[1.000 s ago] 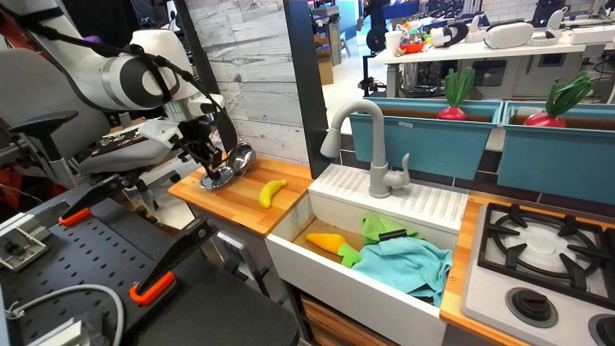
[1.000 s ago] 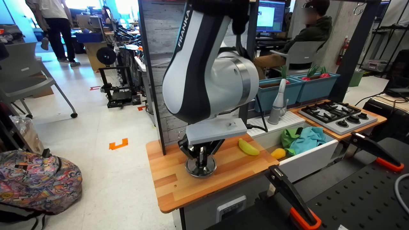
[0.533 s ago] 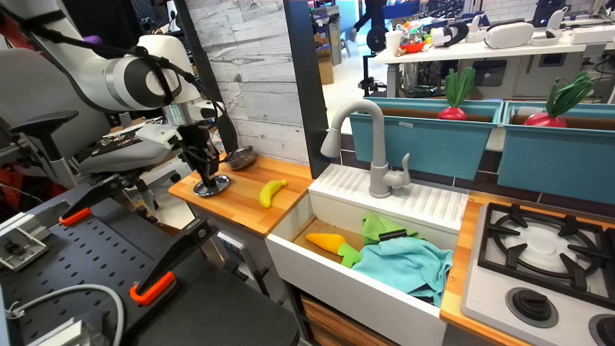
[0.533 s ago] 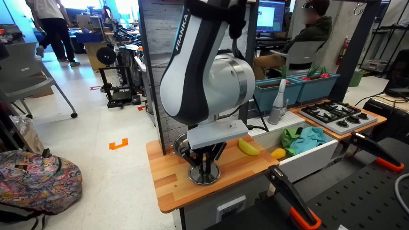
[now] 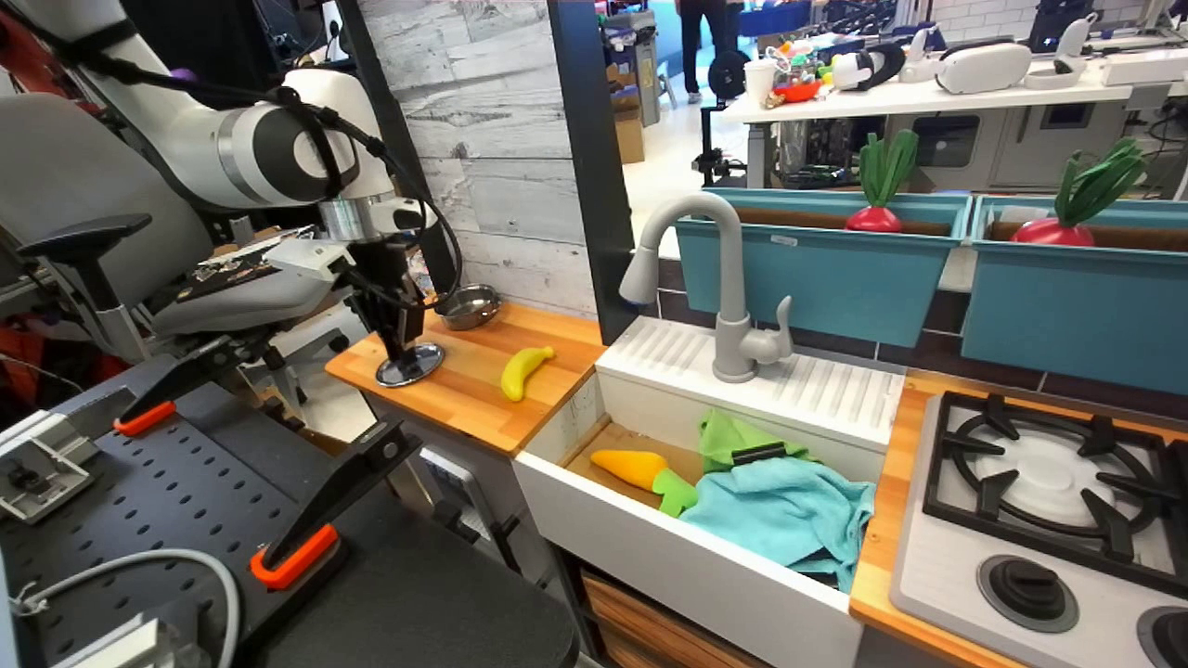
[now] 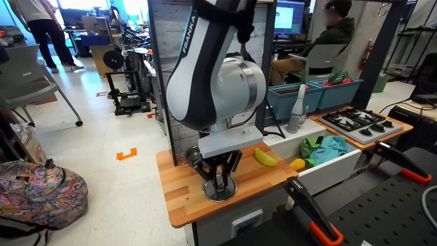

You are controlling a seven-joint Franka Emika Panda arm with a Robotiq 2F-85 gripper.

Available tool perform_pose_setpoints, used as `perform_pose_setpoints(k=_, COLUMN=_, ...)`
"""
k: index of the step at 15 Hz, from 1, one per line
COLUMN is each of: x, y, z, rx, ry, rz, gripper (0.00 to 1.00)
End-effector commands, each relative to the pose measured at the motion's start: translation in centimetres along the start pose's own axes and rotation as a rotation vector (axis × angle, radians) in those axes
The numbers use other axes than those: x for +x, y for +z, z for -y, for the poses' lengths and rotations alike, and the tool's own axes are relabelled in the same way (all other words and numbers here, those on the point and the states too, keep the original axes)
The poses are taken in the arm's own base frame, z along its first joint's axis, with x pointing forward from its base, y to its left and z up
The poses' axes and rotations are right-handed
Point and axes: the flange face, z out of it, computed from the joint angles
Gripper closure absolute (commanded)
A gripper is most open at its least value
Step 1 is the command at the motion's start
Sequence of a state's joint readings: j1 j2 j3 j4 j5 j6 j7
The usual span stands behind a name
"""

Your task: Put the lid on the table

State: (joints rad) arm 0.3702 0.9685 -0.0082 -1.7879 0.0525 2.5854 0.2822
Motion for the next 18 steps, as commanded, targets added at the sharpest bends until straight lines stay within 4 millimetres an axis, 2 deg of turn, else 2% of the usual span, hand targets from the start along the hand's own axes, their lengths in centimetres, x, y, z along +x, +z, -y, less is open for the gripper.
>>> perform_pose_setpoints(k=1, x=0.9, y=0.8, z=0.0, rx=-0.071, ry=-0.012, rz=0.07, gripper=0.41)
perform_pose_setpoints(k=6, x=1.5, y=0.2, z=0.2, rx=-0.094, ry=-0.011, rz=0.097, gripper=0.03)
perform_pose_setpoints(k=7, x=1.4, y=-0.3, z=0.3, rx=-0.094, ry=-0.013, rz=0.088, gripper=0.0)
perform_pose_setpoints(k=10, x=1.1, y=-2.0, z=1.0, rx=-0.09, ry=-0.023, rz=0.05, gripper=0.0)
perform_pose_setpoints(k=14, x=-0.8, y=-4.8, z=2.4, rx=-0.095, ry=-0.082, rz=-0.02, gripper=0.0)
perform_pose_setpoints(k=15, x=0.9, y=-2.9, z=2.1, rx=-0.075, ry=-0.058, rz=0.017, gripper=0.0)
perform_pose_setpoints(k=18, x=0.7, y=-3.2, z=2.4, rx=-0.073, ry=-0.063, rz=0.016, gripper=0.0)
